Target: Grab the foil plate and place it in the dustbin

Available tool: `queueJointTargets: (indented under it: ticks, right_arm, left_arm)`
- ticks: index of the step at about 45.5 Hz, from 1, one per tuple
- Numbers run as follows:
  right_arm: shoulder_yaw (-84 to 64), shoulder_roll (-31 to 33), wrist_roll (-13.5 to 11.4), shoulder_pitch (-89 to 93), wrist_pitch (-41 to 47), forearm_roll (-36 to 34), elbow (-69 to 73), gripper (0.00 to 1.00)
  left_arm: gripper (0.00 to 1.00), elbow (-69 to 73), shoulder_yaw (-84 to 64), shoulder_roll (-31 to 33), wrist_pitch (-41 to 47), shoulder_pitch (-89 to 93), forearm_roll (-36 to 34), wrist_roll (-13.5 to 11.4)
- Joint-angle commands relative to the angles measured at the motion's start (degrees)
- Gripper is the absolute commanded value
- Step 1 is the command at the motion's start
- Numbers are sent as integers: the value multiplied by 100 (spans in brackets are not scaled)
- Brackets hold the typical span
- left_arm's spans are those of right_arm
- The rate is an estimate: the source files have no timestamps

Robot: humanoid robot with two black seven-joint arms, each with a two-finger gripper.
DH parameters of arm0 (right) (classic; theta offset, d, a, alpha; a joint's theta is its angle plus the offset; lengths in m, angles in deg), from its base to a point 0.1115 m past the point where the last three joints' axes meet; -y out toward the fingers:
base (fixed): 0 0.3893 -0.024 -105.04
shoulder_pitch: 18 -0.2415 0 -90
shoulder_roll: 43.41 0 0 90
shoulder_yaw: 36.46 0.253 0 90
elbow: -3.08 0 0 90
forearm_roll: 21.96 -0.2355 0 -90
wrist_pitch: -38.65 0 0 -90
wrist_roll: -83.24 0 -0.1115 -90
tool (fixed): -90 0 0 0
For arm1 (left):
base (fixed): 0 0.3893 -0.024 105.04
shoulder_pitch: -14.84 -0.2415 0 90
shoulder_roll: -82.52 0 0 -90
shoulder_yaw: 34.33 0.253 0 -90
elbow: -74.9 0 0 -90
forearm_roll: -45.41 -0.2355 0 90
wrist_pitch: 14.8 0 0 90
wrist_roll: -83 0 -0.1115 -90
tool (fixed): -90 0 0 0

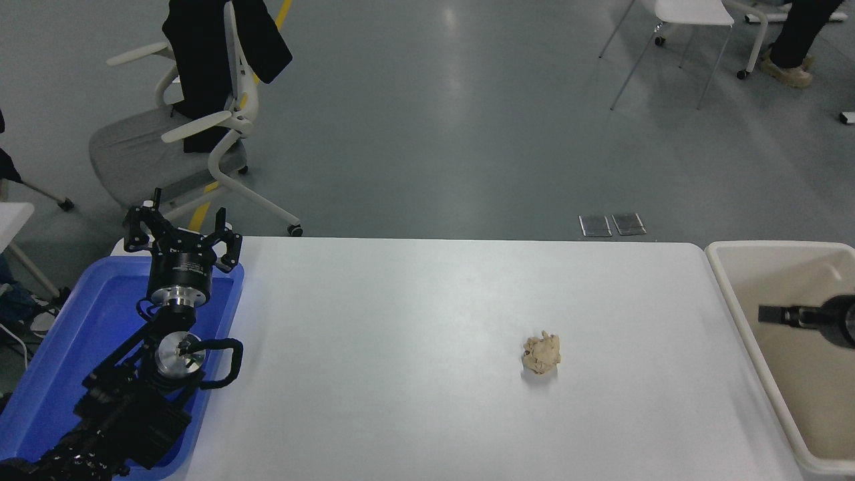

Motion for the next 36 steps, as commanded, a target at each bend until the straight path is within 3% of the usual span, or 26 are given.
queueJointTargets:
  ticks: [1, 14, 29, 36]
  right_arm:
    - [-2100, 131, -9, -2916, 666, -1054, 2023, 100]
    - [-4114, -1907, 17, -5326, 1150, -2838, 3448, 100]
    - [-4141, -3841, 0, -6996, 2564, -4649, 3897, 100]
    - [-3904, -4194, 0, -7480, 3127, -4992, 3976, 100]
  left_arm:
    - [99, 0, 0, 0, 0, -4, -1, 1]
    - [99, 0, 0, 0, 0, -13, -1, 1]
    - [99, 0, 0, 0, 0, -4, -1, 1]
    - [99, 0, 0, -8, 0, -4, -1, 1]
